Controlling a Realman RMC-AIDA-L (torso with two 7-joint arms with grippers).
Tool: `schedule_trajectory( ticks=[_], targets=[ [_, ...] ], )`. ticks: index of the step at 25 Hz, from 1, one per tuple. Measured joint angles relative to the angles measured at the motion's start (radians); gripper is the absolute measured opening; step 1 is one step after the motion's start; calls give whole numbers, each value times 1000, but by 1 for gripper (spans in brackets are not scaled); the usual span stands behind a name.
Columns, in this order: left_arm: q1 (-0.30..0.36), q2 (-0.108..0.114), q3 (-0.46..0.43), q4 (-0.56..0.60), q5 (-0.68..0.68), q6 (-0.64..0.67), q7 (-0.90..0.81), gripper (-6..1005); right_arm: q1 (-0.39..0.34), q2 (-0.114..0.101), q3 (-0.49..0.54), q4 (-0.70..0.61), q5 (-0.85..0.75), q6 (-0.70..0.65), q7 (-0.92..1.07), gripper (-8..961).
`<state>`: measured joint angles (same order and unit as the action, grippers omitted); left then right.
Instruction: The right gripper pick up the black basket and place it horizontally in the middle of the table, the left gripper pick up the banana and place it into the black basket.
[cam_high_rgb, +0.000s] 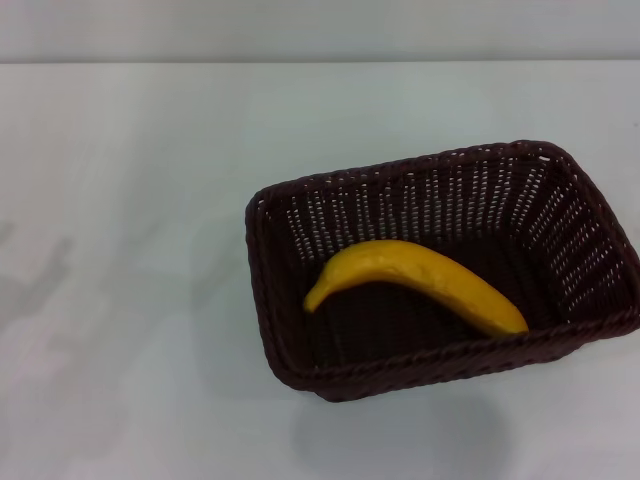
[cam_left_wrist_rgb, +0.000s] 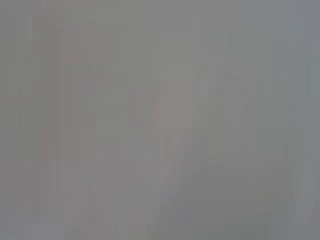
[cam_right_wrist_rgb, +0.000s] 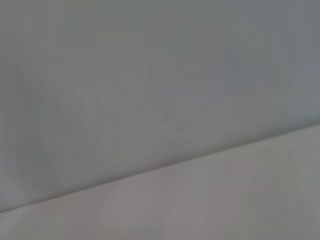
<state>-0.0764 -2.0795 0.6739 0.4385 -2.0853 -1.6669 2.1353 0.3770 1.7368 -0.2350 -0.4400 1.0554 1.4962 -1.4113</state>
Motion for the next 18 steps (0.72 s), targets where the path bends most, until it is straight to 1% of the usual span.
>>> schedule_trajectory(
  ticks=[1,5,7,9,12,13,16,18],
  targets=[
    [-2,0,0,-9,0,-7,0,893,2,-7,-7,-1,-4,12,21,357],
    [-6,0,-1,-33,-10,-23,8,893,11,-48,-33,-10,-10,104,112,347],
    [-8,-1,-1,-46,-14,-31,19,893,8,-67,-30,-11,-10,122,136,342],
    [-8,-1,-1,-63,-18,-48,40,893,1,-82,-27,-11,-10,124,157,337],
    [0,-2,-2,-86,-34,-68,75,893,-12,-89,-25,-9,-4,123,166,330],
    [7,-2,-3,-141,-85,-84,140,893,-15,-89,-24,-9,-2,123,166,327],
    [8,-2,-4,-192,-129,-99,190,893,-12,-90,-29,-9,-4,122,170,320],
    [6,-2,-3,-218,-140,-111,224,893,-5,-85,-34,-8,-8,118,174,315]
  ],
)
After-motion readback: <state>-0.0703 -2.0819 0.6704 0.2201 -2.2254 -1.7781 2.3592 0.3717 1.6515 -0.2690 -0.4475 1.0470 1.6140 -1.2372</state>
